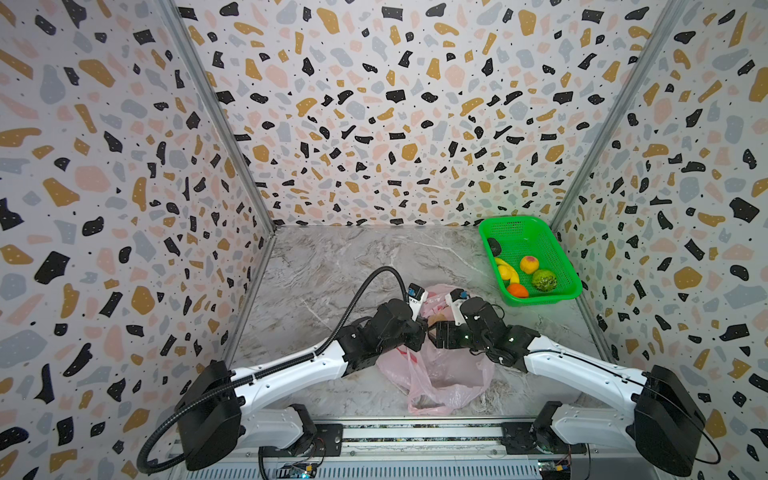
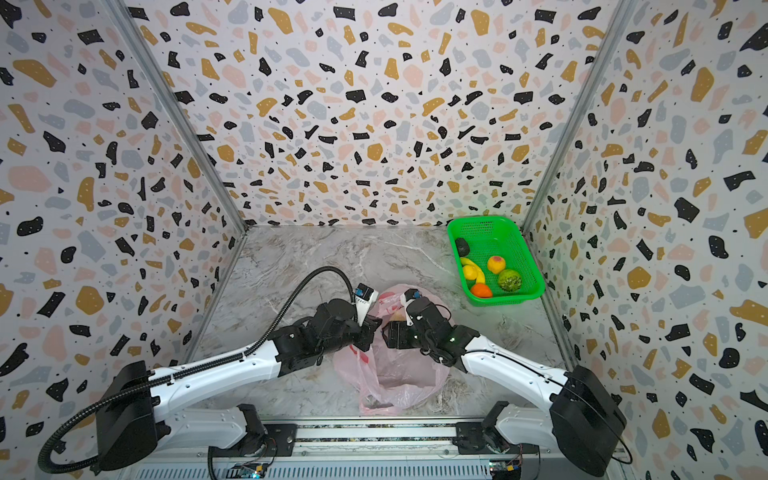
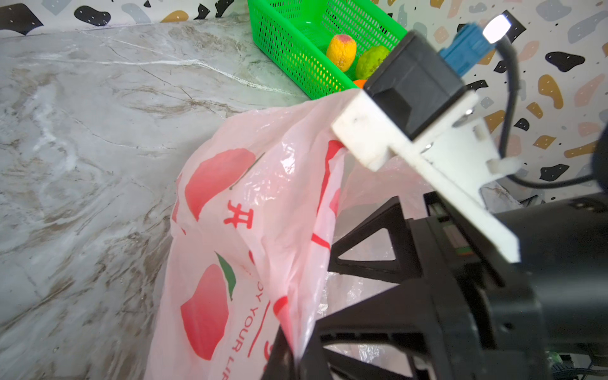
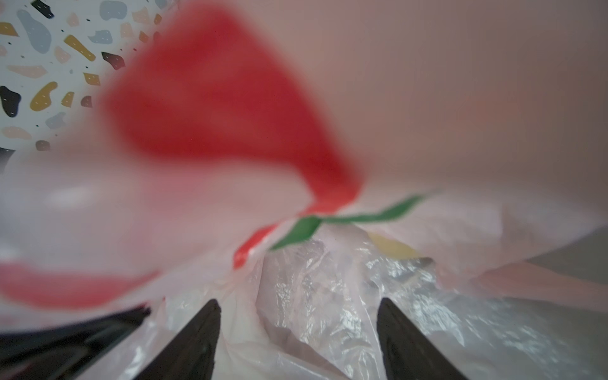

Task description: Untie the knot of the plastic bag and take out the fruit

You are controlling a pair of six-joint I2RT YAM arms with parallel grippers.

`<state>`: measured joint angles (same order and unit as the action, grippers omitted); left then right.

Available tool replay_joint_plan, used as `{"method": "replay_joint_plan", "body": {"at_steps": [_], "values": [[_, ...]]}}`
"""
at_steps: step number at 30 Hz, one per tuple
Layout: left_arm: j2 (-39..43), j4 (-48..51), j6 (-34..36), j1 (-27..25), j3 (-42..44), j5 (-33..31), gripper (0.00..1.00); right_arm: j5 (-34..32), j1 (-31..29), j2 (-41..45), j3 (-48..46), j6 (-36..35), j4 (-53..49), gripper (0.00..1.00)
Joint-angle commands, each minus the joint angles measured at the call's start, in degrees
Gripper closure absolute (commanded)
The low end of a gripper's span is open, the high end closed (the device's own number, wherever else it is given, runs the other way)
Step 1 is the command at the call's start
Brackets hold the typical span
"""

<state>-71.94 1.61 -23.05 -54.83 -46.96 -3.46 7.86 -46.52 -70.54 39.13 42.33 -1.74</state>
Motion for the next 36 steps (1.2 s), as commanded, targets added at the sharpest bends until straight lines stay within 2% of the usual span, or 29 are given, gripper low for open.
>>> {"method": "replay_joint_plan", "body": {"at_steps": [1, 4, 9, 17, 30, 36], "values": [[1.04, -4.22, 0.0, -0.2, 0.03, 1.37, 1.0, 0.28, 0.03, -2.44, -2.82, -0.16, 13.43, 0.24], [0.32, -4.6, 0.13, -0.19, 0.07, 3.2, 1.0, -1.27, 0.2, -4.37, -3.59, 0.3, 20.63, 0.24], [0.57, -4.73, 0.63, -0.28, 1.22, 4.34, 1.0, -7.52, 1.59, -4.81, -4.71, -0.05, 25.22, 0.18], [1.63, -4.31, 1.08, -0.34, 3.84, 4.98, 1.0, -13.75, 3.31, -9.45, -0.78, 0.12, 16.18, 0.1], [2.2, -5.71, 0.94, -0.34, 5.46, 4.69, 1.0, -10.63, 4.16, -18.14, 4.61, -0.87, 12.11, 0.09], [2.86, -5.38, 1.16, -0.33, 6.33, 3.92, 1.0, -9.15, 1.42, -19.59, 6.09, -1.53, 10.73, 0.09]]}}
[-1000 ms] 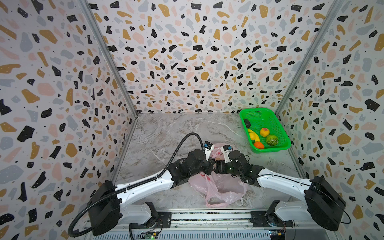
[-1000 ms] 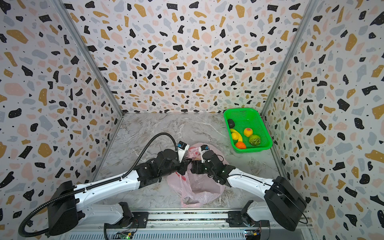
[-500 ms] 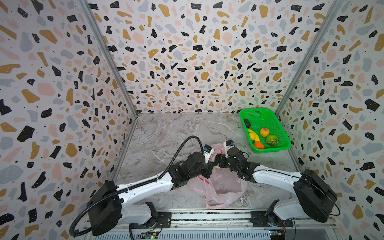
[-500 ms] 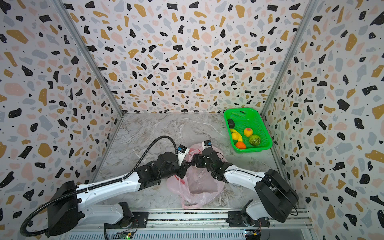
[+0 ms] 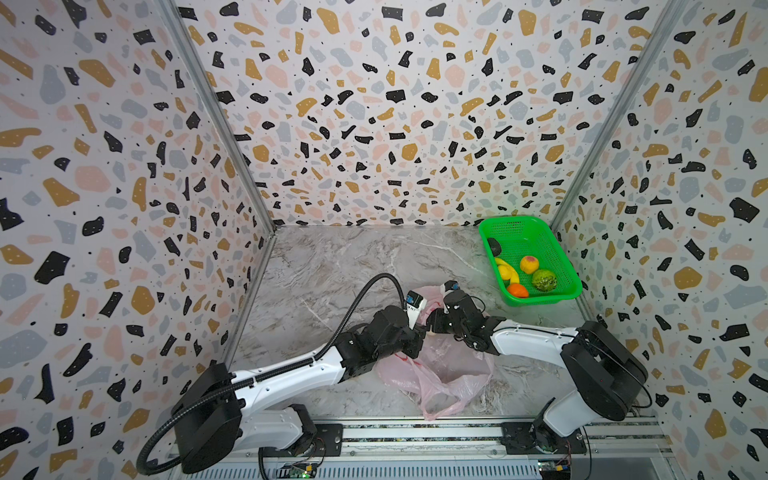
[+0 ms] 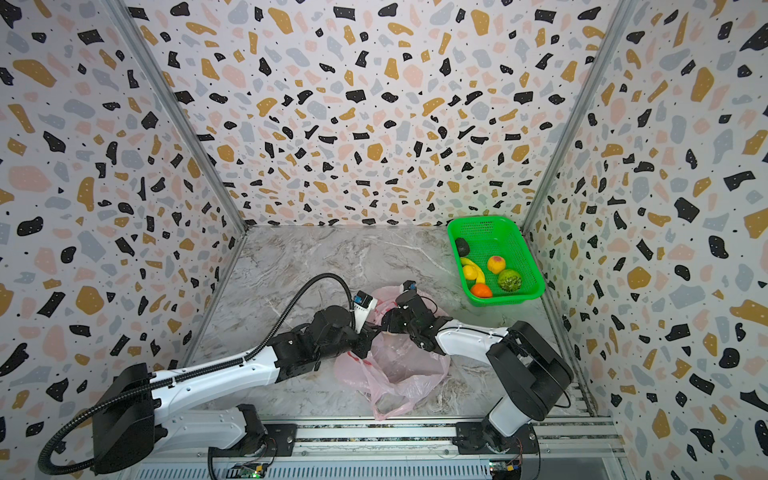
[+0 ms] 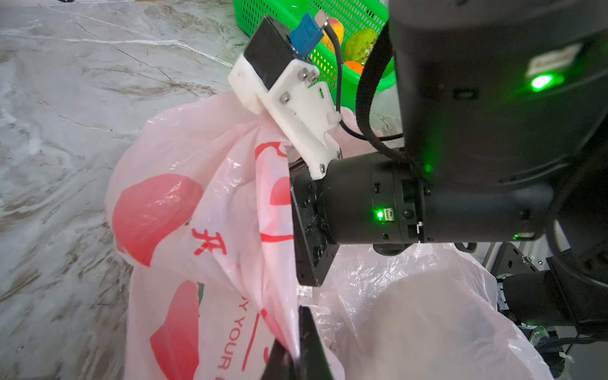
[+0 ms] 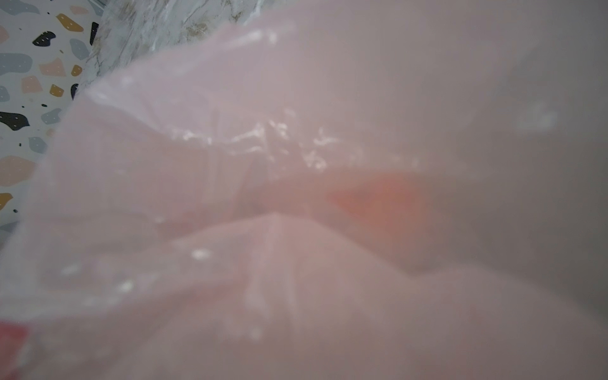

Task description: Untie the knot of the plastic bag and take out the fruit

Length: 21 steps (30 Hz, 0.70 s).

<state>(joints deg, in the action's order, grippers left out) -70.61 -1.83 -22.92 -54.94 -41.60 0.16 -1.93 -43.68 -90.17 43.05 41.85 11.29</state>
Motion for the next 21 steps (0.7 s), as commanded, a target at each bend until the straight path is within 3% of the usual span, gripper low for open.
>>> {"method": "replay_joint_plan", "body": {"at_steps": [1, 6, 11, 15, 21], "values": [[1.76, -2.0, 1.03, -0.24, 1.16, 0.19, 1.0, 0.62, -1.95, -0.43, 2.67, -1.14, -2.78, 0.09], [2.03, -2.53, 1.21, -0.23, 2.43, 0.14, 1.0, 0.39, -2.55, -3.94, 4.7, -1.19, -2.55, 0.11], [2.38, -2.83, 1.21, -0.26, 3.01, -0.05, 1.0, -1.06, -2.57, -5.42, 5.96, -1.46, -1.76, 0.24], [3.1, -2.23, 1.46, -0.17, 3.63, -1.11, 1.0, -0.86, -2.55, -3.94, 4.92, -1.42, -2.11, 0.41], [4.06, -1.69, 2.04, -0.11, 4.69, -2.92, 1.0, 0.74, -2.46, 2.48, 3.2, -1.65, -6.3, 0.43]]}}
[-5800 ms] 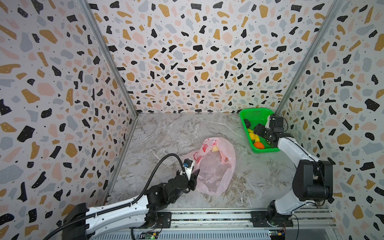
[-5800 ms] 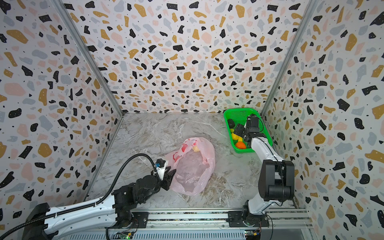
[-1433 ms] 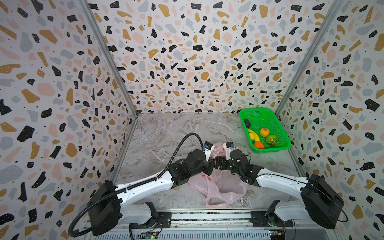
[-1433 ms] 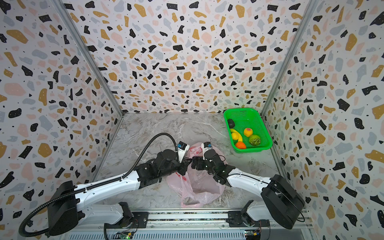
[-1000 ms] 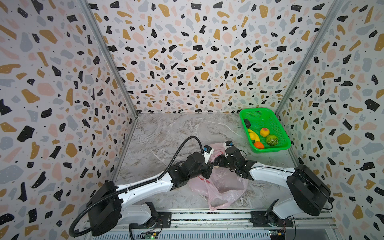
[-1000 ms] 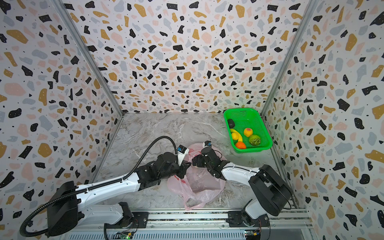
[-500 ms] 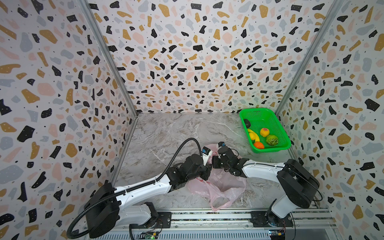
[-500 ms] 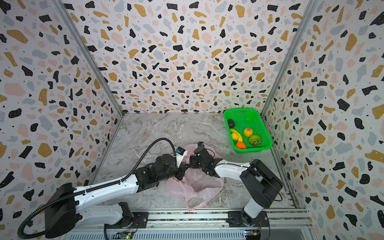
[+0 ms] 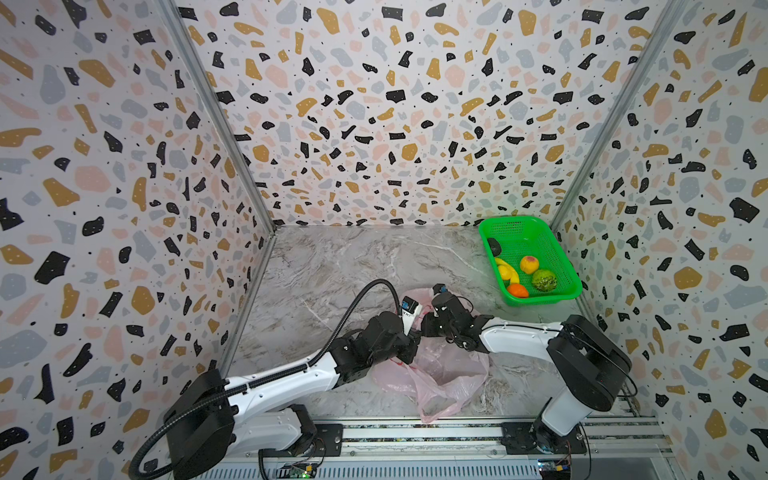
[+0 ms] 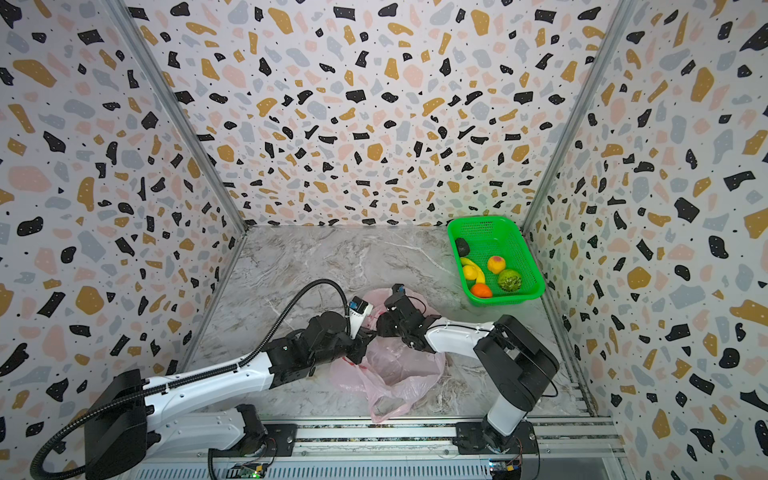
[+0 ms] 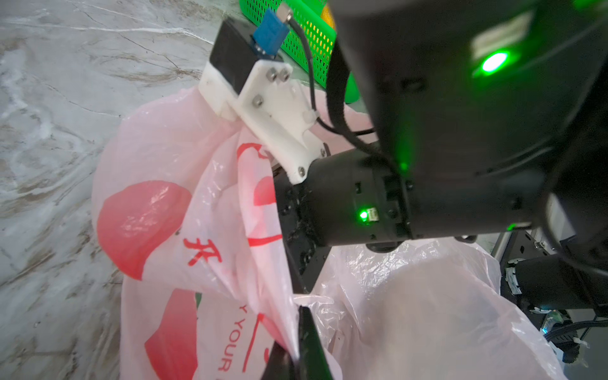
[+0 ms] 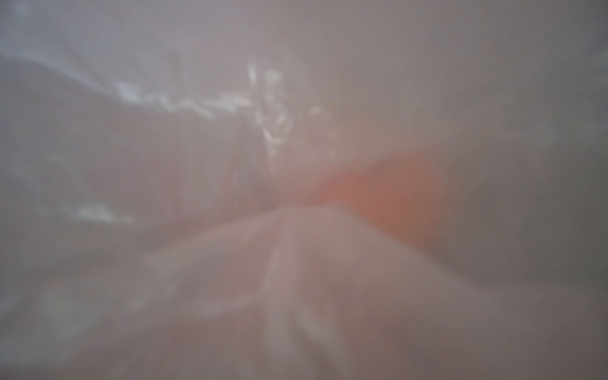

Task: Untie the knot of the plastic bag and take out the fruit
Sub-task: 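Close the right gripper on the pale pear inside the bag, then carry the pear to the green basket and open the right gripper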

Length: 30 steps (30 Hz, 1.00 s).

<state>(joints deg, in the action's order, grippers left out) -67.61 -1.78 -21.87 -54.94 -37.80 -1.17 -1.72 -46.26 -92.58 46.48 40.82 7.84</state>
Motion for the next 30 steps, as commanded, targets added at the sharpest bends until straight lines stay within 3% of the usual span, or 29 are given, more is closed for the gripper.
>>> {"method": "replay_joint_plan", "body": {"at_steps": [1, 15, 20, 30], "values": [[1.23, -1.65, 1.01, -0.09, 0.9, -1.77, 1.0, 0.54, 0.12, 6.3, -0.41, -0.81, -4.13, 0.44], [2.67, -1.29, 1.7, 0.09, 0.08, -6.71, 1.0, 10.18, 1.08, 20.82, -4.99, -2.43, -17.29, 0.44], [2.4, -1.02, 1.74, 0.09, 0.13, -6.92, 1.0, 11.29, 1.93, 26.65, -2.7, -3.68, -24.24, 0.44], [1.58, -1.56, 2.08, 0.17, -0.26, -7.2, 1.0, 18.75, 14.12, 33.36, 6.17, -7.1, -32.48, 0.44]]}}
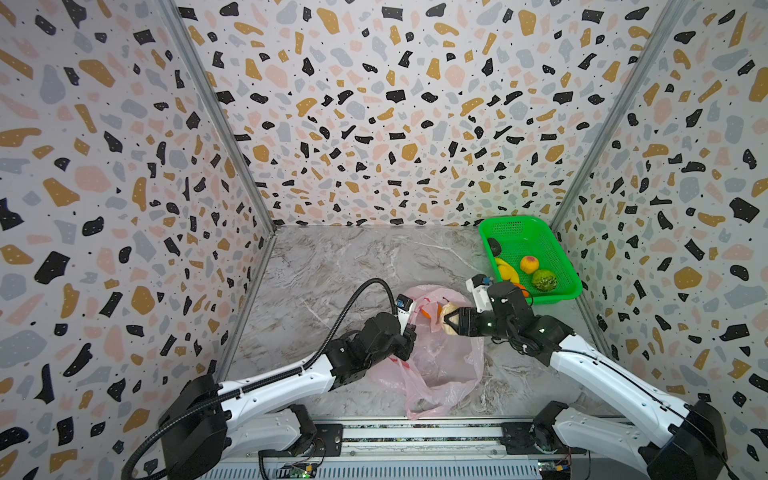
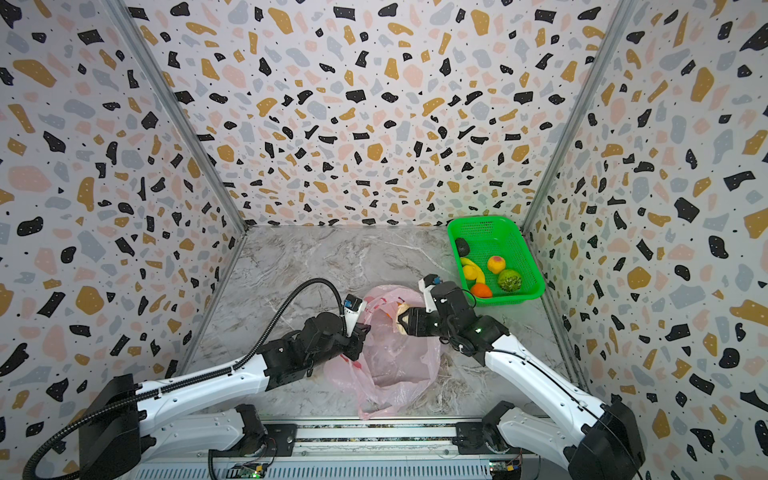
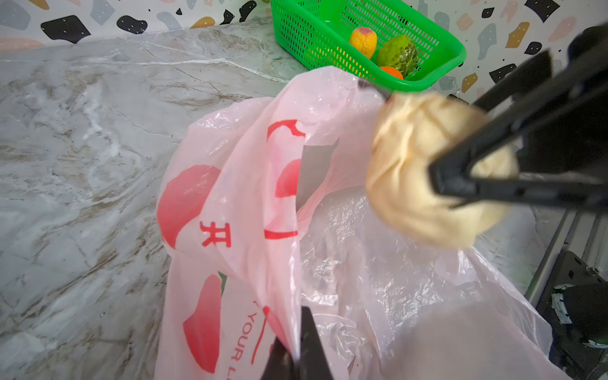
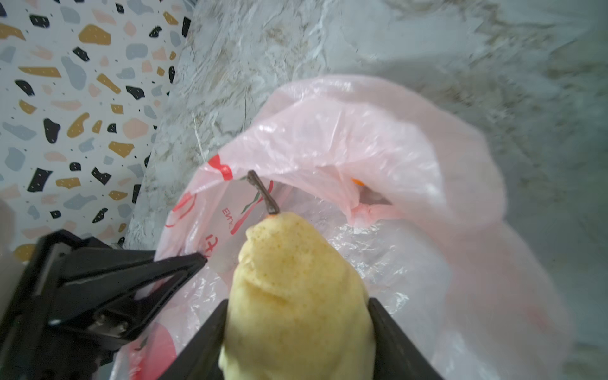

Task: Untie the knot of the plastic bag and take out the fruit
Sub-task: 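Carry the pear to the green basket and open the right gripper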

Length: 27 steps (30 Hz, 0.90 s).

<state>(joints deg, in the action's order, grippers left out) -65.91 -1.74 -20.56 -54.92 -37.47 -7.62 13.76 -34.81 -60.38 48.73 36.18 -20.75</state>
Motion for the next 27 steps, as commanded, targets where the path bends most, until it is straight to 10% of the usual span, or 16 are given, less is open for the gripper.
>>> {"method": "replay_joint_plan", "body": {"at_steps": [1, 16, 27], "values": [[-0.1, -1.6, 0.86, 0.15, -0.73, -0.68, 1.0, 4.15, 4.45, 1.02, 5.18, -3.13, -4.31, 0.44], [0.08, -1.91, 1.35, 0.24, -1.06, 0.41, 1.0, 4.31, 32.22, -11.83, 11.21, -7.84, 6.83, 0.44], [0.26, -2.2, 1.53, 0.25, -0.63, 1.34, 1.0, -4.39, 40.67, -29.88, 20.83, -7.97, 13.94, 0.44]]}}
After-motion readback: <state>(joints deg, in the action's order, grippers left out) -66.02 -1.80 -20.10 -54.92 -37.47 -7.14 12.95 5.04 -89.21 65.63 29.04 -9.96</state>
